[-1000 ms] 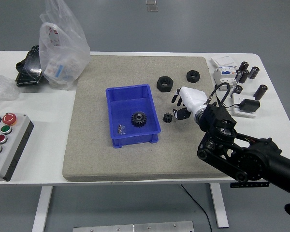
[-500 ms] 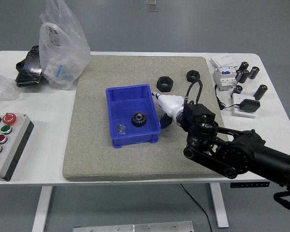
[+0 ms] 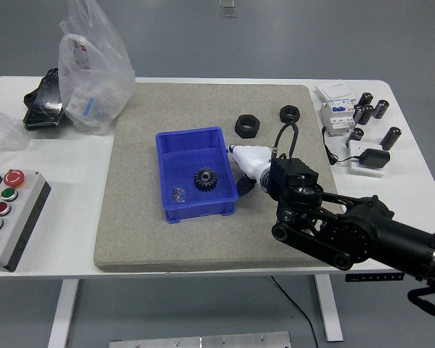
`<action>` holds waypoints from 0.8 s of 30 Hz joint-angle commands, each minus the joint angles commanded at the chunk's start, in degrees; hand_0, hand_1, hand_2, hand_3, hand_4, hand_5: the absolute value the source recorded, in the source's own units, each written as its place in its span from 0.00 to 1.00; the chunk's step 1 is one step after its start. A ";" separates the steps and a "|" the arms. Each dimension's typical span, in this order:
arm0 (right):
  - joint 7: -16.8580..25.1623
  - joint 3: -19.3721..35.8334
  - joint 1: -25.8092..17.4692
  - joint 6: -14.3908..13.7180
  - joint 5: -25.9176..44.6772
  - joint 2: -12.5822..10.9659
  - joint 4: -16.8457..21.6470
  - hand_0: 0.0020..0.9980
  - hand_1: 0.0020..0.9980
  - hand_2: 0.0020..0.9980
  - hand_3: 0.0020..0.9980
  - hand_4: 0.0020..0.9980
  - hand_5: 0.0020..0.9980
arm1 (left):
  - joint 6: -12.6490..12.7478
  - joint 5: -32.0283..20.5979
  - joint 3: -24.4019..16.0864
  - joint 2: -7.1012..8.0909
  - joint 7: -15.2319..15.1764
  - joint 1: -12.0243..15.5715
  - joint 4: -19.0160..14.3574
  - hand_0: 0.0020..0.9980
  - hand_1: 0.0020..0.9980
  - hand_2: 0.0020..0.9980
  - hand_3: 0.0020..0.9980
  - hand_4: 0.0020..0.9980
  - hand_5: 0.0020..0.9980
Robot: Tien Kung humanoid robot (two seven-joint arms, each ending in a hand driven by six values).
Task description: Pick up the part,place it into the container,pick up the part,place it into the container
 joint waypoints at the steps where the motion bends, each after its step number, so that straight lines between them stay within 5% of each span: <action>1: 0.00 0.01 -0.04 -0.06 0.03 -0.02 -0.02 0.24 0.63 0.63 0.67 0.67 0.09 | -0.03 0.02 0.00 0.00 0.02 0.00 0.00 0.69 0.55 0.54 0.63 0.54 0.06; 12: 0.00 -0.68 -0.54 -3.29 -2.41 -0.09 -0.65 0.22 0.59 0.56 0.64 0.69 0.03 | -0.12 0.05 0.01 -0.04 -0.10 0.04 0.00 0.69 0.55 0.54 0.62 0.54 0.06; 13: 0.00 -0.64 -0.60 -3.77 -2.96 -0.18 -0.64 0.22 0.57 0.47 0.60 0.62 0.00 | -0.11 0.04 0.02 -0.06 -0.14 0.04 0.00 0.69 0.55 0.54 0.62 0.54 0.06; 18: 0.00 0.60 -1.00 -5.34 -5.31 -0.91 -0.60 0.22 0.57 0.47 0.60 0.62 0.00 | -0.07 -0.07 0.09 -0.08 -0.31 0.01 0.00 0.69 0.55 0.54 0.62 0.54 0.06; 19: 0.00 1.24 -1.17 -5.60 -5.90 -1.19 -0.57 0.21 0.56 0.45 0.59 0.53 0.00 | -0.06 -0.08 0.08 -0.08 -0.34 0.02 0.00 0.69 0.55 0.54 0.62 0.54 0.06; 24: 0.00 3.97 -1.92 -6.32 -7.78 -2.23 -0.45 0.20 0.56 0.44 0.59 0.50 0.00 | -0.01 -0.02 -0.06 -0.11 -0.36 0.11 0.00 0.69 0.55 0.54 0.62 0.54 0.06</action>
